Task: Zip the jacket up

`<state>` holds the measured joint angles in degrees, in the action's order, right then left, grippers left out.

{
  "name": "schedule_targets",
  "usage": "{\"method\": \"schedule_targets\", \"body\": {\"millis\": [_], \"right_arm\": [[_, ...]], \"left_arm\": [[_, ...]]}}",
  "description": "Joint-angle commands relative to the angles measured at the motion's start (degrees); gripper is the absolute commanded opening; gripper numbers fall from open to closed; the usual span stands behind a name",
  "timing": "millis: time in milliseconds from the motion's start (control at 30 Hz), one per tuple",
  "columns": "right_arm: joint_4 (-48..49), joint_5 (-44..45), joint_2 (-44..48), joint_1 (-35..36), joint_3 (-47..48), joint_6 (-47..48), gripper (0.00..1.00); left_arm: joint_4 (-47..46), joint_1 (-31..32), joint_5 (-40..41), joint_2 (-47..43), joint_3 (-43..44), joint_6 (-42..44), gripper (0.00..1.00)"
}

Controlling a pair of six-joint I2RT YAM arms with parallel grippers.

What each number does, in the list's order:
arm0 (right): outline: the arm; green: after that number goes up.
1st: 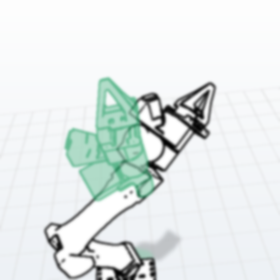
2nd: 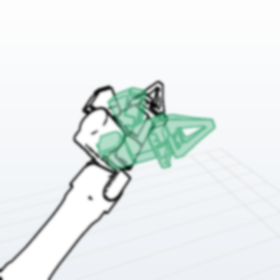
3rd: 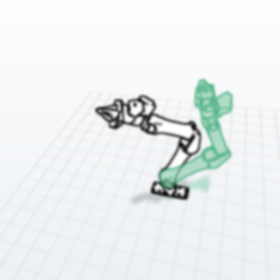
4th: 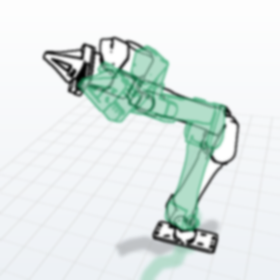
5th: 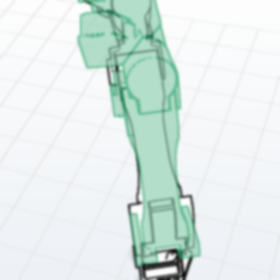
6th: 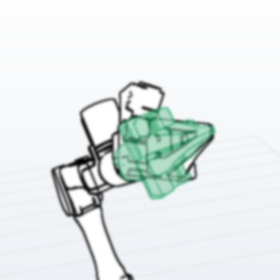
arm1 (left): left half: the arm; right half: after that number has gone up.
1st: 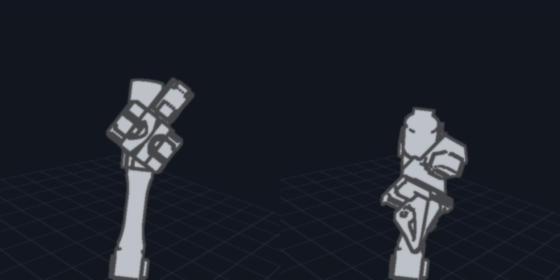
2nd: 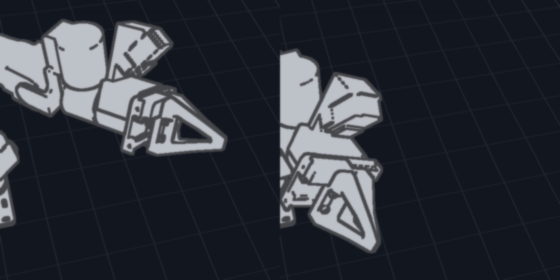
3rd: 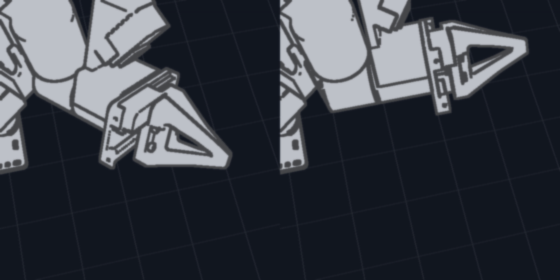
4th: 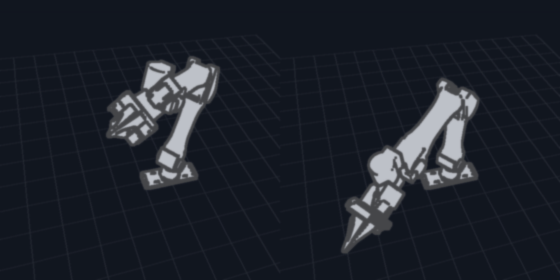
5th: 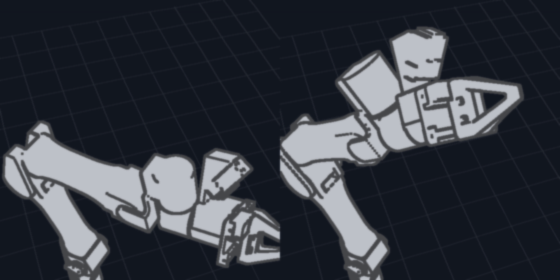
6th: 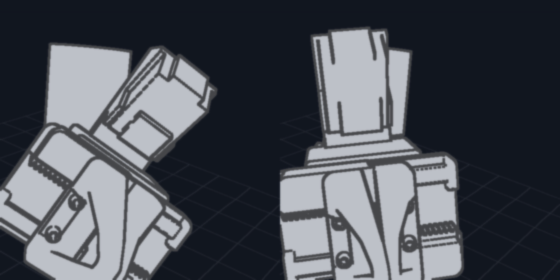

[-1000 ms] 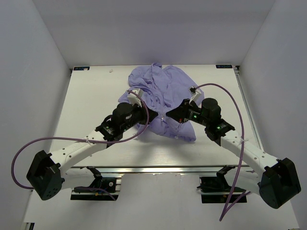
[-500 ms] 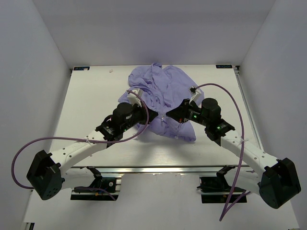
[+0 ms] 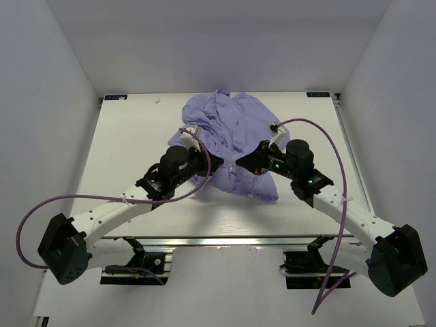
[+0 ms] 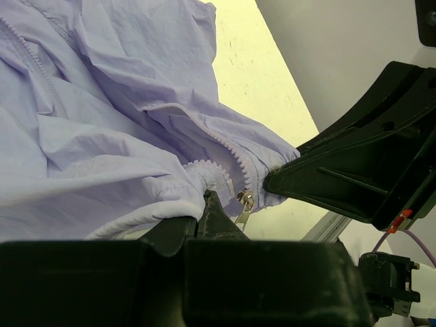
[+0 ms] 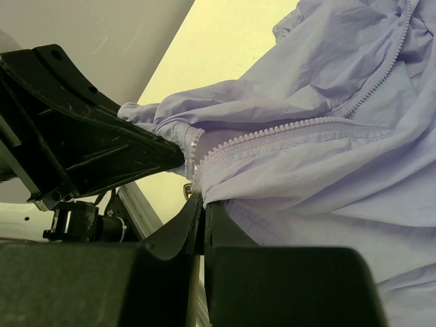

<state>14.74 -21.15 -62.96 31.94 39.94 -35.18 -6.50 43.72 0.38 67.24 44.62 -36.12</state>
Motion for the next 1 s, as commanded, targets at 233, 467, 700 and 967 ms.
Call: {"method": "schedule_targets", "body": {"millis": [233,467,700,967], "right_arm": [[2.7,-0.6,0.6,-0.1,-0.3,0.0,0.0],[4.8,-0.7,0.2,-0.1,-0.5,-1.1,0.0],[5.1,-1.4,-1.4,-0.1,0.3,-2.0,0.0],[5.7,-1.6,-1.2,-0.1,-0.1,-2.5,0.0]], "left_arm": [[-1.4,0.3,-0.2,-0.6,1.2,-0.6,0.0],[-1.9,0.4,-0.1,-0.4,0.6,-0.8,0.0],[-2.0,0.4,0.0,-0.4,0.4,-1.0,0.0],[-2.0,0.3,0.3,-0.5,-0.2,-1.2,0.0]]}}
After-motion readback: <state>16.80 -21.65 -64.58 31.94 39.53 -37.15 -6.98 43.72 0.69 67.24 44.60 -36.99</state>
